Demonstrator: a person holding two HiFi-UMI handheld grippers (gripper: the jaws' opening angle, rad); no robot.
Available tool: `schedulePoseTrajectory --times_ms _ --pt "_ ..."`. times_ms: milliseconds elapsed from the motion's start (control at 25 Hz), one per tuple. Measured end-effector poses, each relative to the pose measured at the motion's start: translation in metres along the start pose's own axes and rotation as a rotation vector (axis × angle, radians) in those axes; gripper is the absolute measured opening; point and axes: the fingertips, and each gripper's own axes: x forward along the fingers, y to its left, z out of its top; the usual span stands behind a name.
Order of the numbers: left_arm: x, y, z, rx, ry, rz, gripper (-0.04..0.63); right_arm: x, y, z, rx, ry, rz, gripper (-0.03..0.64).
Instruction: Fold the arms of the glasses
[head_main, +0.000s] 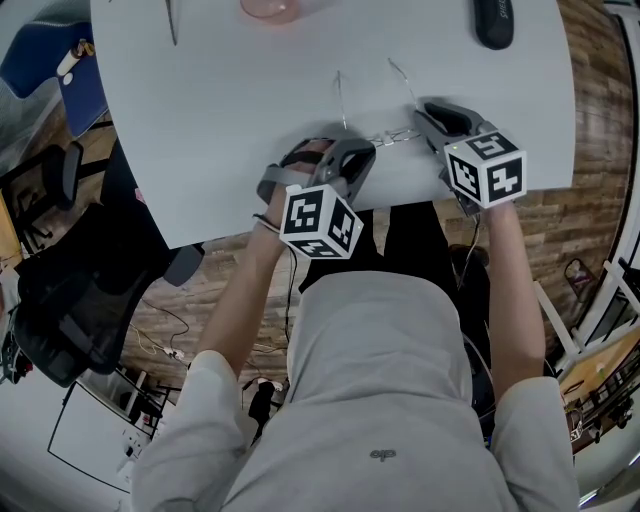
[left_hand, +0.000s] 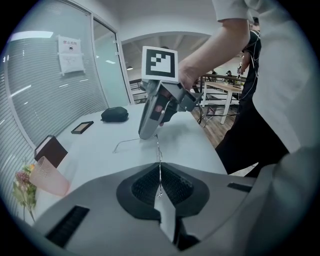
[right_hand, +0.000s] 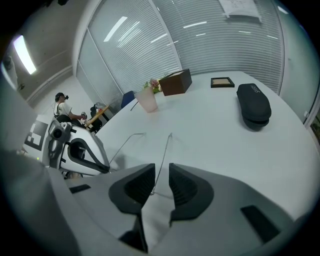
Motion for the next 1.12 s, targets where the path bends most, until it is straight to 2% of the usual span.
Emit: schedulePoseTrajectory --times_ms 600,1120 --pt "0.0 -0.01 0.004 0.068 -0.015 -0.02 0.023 0.007 0.006 0.0 -0.05 0.033 0.035 0.034" --pt "0.002 -0.011 0.005 0.077 -0.012 -0.026 0.023 0.004 0.02 -0.009 -0.132 0.097 0.129 0.018"
